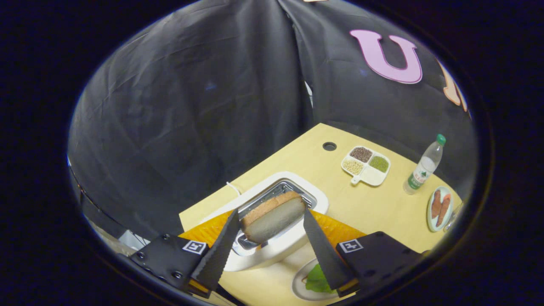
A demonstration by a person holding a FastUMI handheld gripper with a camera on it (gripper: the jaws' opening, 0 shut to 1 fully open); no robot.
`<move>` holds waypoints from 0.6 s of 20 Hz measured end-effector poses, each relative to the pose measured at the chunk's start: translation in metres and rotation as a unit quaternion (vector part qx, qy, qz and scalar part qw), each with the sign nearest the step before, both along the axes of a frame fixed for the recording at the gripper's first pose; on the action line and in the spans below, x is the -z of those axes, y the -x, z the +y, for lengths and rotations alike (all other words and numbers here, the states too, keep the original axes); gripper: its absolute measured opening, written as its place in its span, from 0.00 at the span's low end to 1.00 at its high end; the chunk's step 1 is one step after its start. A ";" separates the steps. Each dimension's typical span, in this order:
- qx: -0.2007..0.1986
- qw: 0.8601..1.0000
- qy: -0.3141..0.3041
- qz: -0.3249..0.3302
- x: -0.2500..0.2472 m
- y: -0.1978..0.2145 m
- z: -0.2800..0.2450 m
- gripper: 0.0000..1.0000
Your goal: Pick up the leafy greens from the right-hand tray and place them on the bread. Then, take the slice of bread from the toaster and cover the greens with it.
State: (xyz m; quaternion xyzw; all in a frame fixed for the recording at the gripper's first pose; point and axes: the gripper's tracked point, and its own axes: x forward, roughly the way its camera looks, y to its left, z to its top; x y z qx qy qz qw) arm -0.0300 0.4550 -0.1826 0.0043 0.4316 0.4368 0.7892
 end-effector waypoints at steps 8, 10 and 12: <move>0.005 1.000 0.005 0.010 -0.003 0.001 -0.001 0.93; 0.002 1.000 0.000 0.011 -0.005 0.002 0.000 0.93; -0.002 1.000 0.004 0.010 -0.005 0.005 -0.002 0.93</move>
